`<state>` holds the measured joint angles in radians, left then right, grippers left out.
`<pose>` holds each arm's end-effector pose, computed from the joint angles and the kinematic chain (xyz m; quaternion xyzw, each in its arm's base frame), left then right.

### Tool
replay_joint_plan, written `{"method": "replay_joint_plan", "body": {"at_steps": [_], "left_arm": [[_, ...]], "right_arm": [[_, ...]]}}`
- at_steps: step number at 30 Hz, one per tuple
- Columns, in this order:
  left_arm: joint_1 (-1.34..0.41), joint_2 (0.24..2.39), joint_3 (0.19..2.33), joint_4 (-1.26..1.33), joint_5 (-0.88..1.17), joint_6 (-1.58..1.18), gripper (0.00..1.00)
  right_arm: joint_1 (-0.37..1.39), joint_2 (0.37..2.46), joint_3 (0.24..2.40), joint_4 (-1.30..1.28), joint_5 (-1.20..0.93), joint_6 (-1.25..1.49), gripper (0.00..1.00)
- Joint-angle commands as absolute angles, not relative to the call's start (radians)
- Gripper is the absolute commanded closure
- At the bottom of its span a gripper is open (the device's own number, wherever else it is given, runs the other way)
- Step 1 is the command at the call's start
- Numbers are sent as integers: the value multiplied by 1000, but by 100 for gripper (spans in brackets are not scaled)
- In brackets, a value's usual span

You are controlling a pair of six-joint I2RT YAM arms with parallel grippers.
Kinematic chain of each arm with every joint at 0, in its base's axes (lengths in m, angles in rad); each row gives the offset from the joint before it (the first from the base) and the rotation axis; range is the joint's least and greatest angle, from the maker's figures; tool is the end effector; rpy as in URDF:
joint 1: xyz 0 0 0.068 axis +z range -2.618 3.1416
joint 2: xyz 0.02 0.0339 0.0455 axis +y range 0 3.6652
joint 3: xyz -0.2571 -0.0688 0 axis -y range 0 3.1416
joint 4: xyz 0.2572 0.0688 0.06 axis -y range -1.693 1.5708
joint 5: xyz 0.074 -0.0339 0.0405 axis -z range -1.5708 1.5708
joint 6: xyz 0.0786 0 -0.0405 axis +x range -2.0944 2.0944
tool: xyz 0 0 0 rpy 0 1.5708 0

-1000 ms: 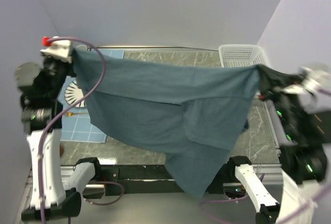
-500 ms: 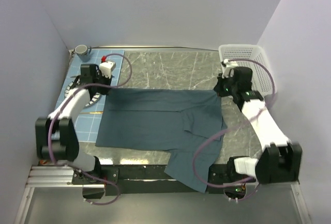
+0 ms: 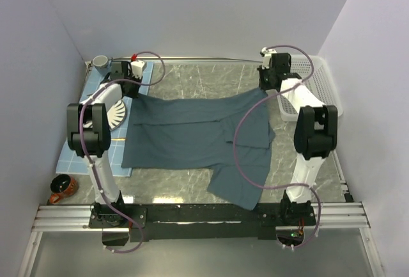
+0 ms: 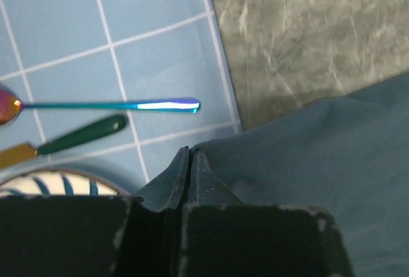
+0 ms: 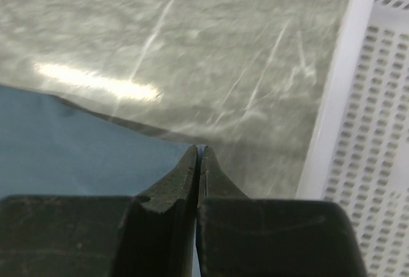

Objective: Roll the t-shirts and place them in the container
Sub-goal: Fold the T-shirt at the center of the board.

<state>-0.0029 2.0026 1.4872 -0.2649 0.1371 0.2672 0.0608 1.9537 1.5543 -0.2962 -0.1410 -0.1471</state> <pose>0.4889 -0.0122 0.1656 0.1501 0.9088 -0.0120 0.3891 0.4913 0.0410 0.2099 -0.1234 0.8955 0.0455 0.4251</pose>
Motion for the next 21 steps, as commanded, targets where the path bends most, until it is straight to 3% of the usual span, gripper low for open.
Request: {"method": "replay_joint_plan", "body": {"at_steps": [1, 12, 21], "left_arm": [[-28, 2071, 1598, -239, 101, 259, 99], [-57, 2221, 1764, -195, 3, 241, 99], [-63, 2322, 1868, -158, -63, 245, 99]], "right_arm": [[58, 2044, 1699, -339, -22, -210, 100], [60, 2270, 1999, -408, 146, -218, 100], [60, 2353, 2062, -376, 201, -270, 100]]}}
